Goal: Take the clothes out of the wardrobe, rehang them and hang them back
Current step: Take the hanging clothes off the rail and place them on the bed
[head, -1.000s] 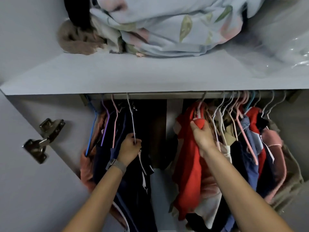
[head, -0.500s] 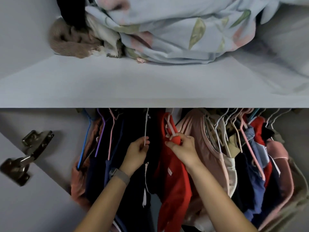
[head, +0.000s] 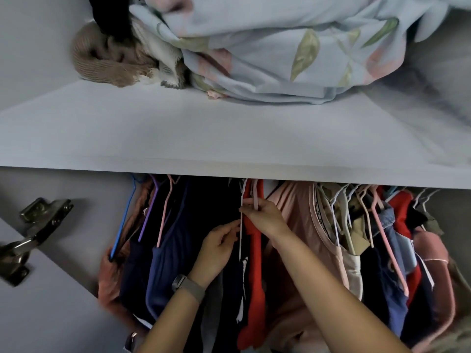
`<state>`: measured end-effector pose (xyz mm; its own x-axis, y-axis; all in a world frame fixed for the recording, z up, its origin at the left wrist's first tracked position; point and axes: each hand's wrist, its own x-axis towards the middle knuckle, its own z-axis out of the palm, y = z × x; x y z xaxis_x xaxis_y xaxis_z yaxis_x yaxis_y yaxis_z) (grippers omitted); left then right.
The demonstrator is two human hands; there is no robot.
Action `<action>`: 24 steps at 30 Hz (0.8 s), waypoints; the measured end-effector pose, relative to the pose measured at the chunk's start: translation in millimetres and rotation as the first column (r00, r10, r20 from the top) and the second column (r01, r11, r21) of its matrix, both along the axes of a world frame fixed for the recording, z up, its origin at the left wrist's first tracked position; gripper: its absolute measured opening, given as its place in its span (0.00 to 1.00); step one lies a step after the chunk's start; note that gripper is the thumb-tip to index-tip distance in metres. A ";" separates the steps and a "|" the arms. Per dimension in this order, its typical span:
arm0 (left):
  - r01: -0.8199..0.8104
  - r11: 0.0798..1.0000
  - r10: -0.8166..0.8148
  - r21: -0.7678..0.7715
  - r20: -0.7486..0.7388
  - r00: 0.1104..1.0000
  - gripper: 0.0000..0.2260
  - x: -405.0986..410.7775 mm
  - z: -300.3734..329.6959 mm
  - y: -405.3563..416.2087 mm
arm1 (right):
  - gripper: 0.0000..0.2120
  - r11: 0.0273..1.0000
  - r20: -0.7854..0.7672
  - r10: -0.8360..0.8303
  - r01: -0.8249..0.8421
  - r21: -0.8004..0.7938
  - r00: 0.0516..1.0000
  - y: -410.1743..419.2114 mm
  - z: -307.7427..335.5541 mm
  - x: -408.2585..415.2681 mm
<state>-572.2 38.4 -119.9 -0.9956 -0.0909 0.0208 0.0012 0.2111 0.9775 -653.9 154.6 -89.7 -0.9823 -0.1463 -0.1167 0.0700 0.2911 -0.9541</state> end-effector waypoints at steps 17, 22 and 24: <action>-0.155 0.985 0.159 0.081 -0.047 0.986 0.14 26.0 35.5 -3.5 | 0.20 0.998 -0.033 0.038 -0.040 -0.052 0.999 64.1 36.2 57.3; -0.007 0.839 -0.153 -0.544 -0.250 0.956 0.28 20.4 20.7 20.4 | 0.25 0.986 0.082 0.053 -0.065 0.151 0.995 95.7 -2.8 113.1; 0.087 0.687 -0.338 -0.722 -0.211 0.917 0.32 24.7 18.0 37.9 | 0.24 0.978 0.081 0.108 -0.121 0.173 0.991 109.8 -4.3 135.0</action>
<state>-547.5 76.3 -101.9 -0.9130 0.2873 0.2897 0.3995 0.7736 0.4919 -518.9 264.5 -94.0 -0.9486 -0.2280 -0.2194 0.0919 0.4649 -0.8806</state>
